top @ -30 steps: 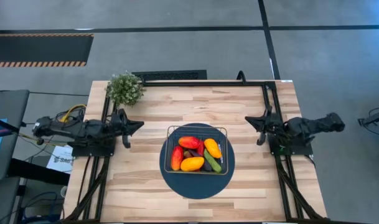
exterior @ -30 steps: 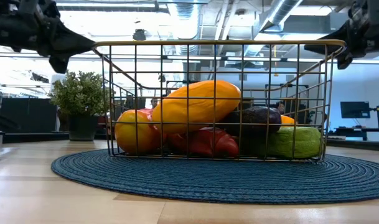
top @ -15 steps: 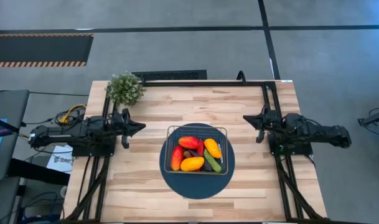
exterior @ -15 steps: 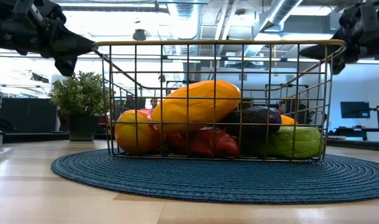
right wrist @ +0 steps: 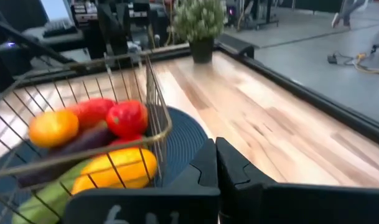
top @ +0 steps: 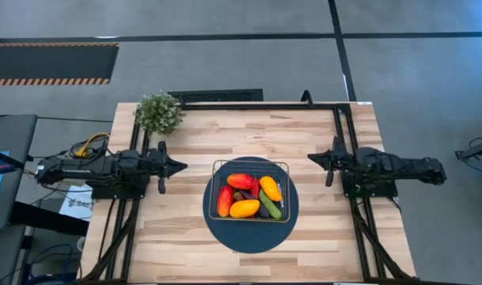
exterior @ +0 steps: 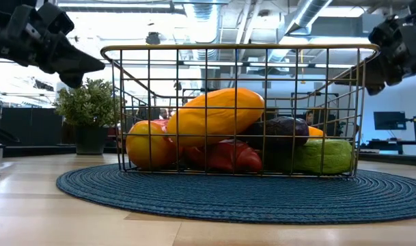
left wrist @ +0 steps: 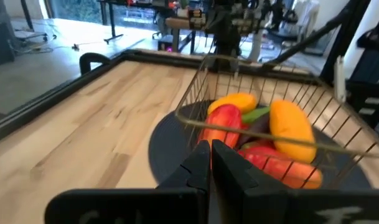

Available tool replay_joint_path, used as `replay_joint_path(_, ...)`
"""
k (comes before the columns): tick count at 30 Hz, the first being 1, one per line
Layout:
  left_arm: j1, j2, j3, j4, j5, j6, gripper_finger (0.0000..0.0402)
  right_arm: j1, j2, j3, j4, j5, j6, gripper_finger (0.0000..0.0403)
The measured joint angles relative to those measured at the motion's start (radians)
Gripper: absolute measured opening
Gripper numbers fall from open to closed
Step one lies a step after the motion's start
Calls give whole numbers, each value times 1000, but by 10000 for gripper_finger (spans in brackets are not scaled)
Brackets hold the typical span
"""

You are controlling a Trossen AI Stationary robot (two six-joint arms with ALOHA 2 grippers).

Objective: Build produce basket
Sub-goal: Return to Home Position

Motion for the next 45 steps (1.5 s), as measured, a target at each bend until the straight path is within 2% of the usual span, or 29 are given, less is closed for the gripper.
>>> replay_joint_path(7, 35, -1, -9, -58, 4, 11, 0, 0, -4, 0, -33, 1, -8, 0)
replay_joint_path(12, 50, -19, -113, 140, 33, -25, 0, 0, 0, -44, 48, 4, -24, 1)
replay_joint_path(16, 63, -23, -113, 143, 35, 5, 0, -11, -4, -51, 92, 24, -68, 1)
replay_joint_path(33, 131, -31, -115, 140, 80, -16, 0, -34, -3, -62, 136, 3, -53, 1)
replay_joint_path(45, 132, -31, -117, 140, 78, 8, 0, -98, 47, -63, 131, 3, -52, 29)
